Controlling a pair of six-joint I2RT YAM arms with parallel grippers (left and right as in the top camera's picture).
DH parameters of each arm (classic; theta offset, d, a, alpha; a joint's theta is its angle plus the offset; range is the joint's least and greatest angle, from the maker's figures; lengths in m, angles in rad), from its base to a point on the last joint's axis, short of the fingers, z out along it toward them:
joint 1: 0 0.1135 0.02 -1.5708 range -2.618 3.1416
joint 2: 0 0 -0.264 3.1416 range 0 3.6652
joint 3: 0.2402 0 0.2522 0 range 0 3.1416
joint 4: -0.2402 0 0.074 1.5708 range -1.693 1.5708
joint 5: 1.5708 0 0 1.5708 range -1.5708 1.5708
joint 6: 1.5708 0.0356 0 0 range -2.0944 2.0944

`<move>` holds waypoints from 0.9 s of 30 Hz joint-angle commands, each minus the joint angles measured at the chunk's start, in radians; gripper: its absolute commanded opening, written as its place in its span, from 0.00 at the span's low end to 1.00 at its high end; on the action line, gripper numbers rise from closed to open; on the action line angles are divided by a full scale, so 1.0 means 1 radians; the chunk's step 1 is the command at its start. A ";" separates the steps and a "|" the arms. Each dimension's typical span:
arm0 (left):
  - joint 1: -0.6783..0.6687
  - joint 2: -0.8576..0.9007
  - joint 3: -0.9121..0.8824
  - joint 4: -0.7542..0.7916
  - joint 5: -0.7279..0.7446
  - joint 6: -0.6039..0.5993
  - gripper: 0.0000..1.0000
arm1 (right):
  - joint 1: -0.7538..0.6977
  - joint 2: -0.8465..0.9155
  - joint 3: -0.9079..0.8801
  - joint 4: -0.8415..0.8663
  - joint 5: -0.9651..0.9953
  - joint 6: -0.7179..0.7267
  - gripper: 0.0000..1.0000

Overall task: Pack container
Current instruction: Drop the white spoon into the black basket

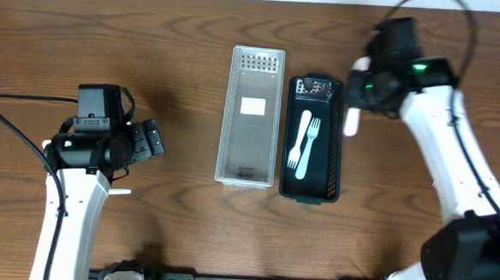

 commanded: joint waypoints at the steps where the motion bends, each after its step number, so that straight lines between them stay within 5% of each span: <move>1: 0.005 0.005 0.022 -0.002 -0.009 0.017 0.98 | 0.072 0.059 -0.010 -0.003 0.007 0.058 0.02; 9: 0.005 0.005 0.022 -0.003 -0.008 0.017 0.98 | 0.147 0.200 -0.010 0.005 0.007 0.084 0.05; 13: 0.005 0.005 0.022 -0.003 -0.009 0.017 0.98 | 0.143 0.197 -0.005 0.024 0.006 0.083 0.48; 23: 0.005 0.005 0.022 -0.003 -0.008 0.017 0.98 | 0.008 0.039 0.128 -0.019 0.114 0.144 0.49; 27: 0.005 0.005 0.022 -0.003 -0.009 0.017 0.98 | -0.172 -0.060 0.131 -0.029 0.136 0.232 0.63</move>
